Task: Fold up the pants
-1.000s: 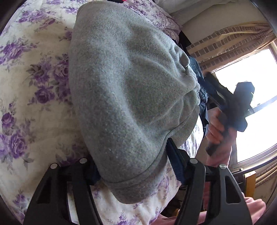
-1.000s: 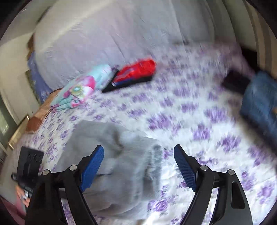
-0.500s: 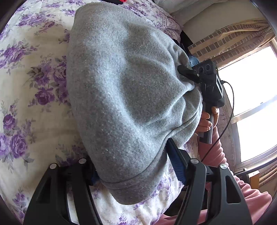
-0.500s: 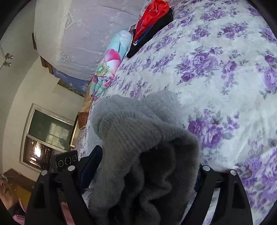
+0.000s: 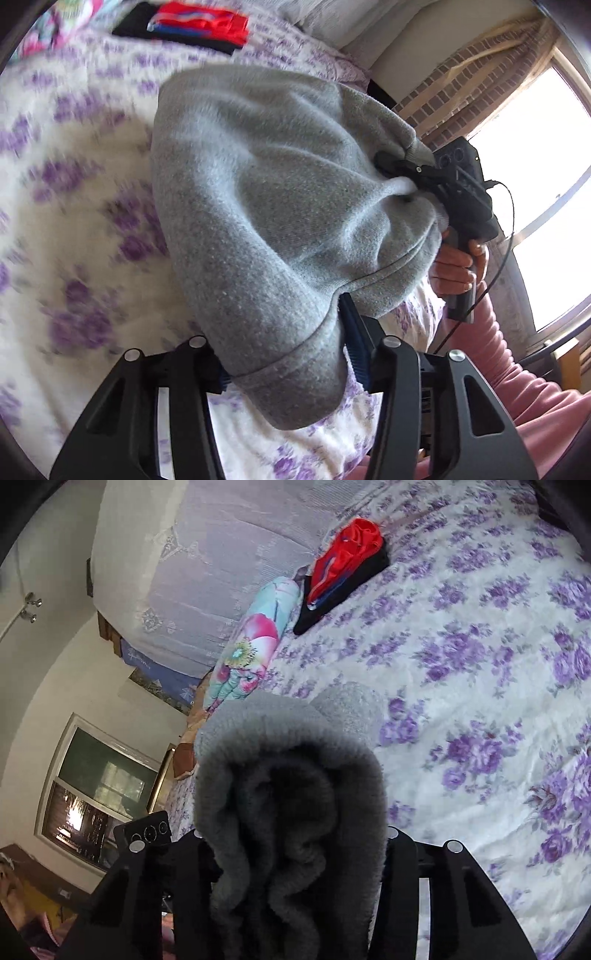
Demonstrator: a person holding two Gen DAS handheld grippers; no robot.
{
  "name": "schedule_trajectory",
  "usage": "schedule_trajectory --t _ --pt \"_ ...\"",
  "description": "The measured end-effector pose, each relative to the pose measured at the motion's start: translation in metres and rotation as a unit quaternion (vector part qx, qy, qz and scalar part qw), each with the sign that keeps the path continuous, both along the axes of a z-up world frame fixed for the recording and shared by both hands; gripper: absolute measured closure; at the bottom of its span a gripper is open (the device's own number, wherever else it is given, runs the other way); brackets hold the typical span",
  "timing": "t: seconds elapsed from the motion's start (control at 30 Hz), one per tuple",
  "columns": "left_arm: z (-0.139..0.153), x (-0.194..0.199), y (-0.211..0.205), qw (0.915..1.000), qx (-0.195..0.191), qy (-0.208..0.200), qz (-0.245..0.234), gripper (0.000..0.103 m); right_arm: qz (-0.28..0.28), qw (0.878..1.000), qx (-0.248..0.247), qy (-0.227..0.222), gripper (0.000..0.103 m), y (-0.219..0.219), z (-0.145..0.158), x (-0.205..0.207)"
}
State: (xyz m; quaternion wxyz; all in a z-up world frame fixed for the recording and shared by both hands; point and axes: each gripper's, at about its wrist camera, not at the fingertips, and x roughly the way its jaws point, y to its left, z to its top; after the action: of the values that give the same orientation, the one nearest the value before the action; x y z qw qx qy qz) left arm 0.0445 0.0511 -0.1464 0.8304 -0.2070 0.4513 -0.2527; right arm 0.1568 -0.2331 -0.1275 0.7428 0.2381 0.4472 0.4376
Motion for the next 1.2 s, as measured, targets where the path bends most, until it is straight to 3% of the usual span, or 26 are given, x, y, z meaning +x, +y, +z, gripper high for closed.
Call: schedule_trajectory --t 0.13,0.23,0.4,0.53,0.6,0.67,0.7,0.73,0.77,0.83,0.87,0.97,1.03,1.13,1.2 --pt "0.041 0.007 0.032 0.9981 0.027 -0.054 0.005 0.056 0.010 0.999 0.024 -0.046 0.056 0.034 0.047 0.014" --pt "0.077 0.024 0.059 0.9915 0.074 -0.106 0.021 0.055 0.015 0.997 0.049 -0.062 0.056 0.065 0.074 0.047" --pt "0.101 0.076 0.100 0.9823 0.120 -0.138 0.041 0.055 0.019 0.996 0.065 -0.059 0.055 0.115 0.083 0.124" --pt "0.066 0.130 0.129 0.9876 0.112 -0.098 0.049 0.054 0.008 0.998 0.040 -0.041 0.055 0.145 0.039 0.177" --pt "0.021 0.158 0.144 0.9935 0.088 -0.045 0.056 0.052 -0.001 1.000 0.012 0.000 0.054 0.156 -0.003 0.200" --pt "-0.032 0.177 0.157 0.9965 0.054 0.016 0.061 0.043 -0.019 0.999 -0.019 0.042 0.054 0.159 -0.053 0.215" --pt "-0.032 0.175 0.162 0.9979 0.030 0.000 0.058 0.043 -0.020 1.000 0.009 0.018 0.054 0.154 -0.058 0.213" --pt "-0.024 0.174 0.161 0.9981 0.033 -0.002 0.051 0.041 -0.012 0.999 0.030 0.012 0.048 0.150 -0.055 0.212" --pt "-0.018 0.172 0.160 0.9975 0.050 -0.004 0.050 0.039 -0.012 0.999 0.034 0.023 0.043 0.149 -0.053 0.212" --pt "-0.012 0.162 0.158 0.9918 0.101 -0.033 0.072 0.019 -0.017 1.000 0.004 0.017 0.038 0.147 -0.043 0.210" --pt "-0.011 0.158 0.156 0.9874 0.128 -0.039 0.084 0.018 -0.024 1.000 -0.010 0.008 0.034 0.145 -0.038 0.207" --pt "0.009 0.146 0.153 0.9811 0.158 -0.058 0.094 0.020 -0.038 0.999 -0.021 -0.025 0.034 0.126 -0.018 0.189" --pt "0.034 0.127 0.155 0.9724 0.176 -0.102 0.114 0.020 -0.060 0.997 -0.023 -0.053 0.033 0.111 -0.002 0.172" --pt "0.070 0.108 0.153 0.9553 0.196 -0.176 0.135 0.019 -0.058 0.990 0.021 -0.127 0.033 0.104 0.028 0.145" --pt "0.084 0.113 0.135 0.9549 0.191 -0.196 0.115 0.019 -0.027 0.985 0.083 -0.149 0.033 0.114 0.044 0.137"
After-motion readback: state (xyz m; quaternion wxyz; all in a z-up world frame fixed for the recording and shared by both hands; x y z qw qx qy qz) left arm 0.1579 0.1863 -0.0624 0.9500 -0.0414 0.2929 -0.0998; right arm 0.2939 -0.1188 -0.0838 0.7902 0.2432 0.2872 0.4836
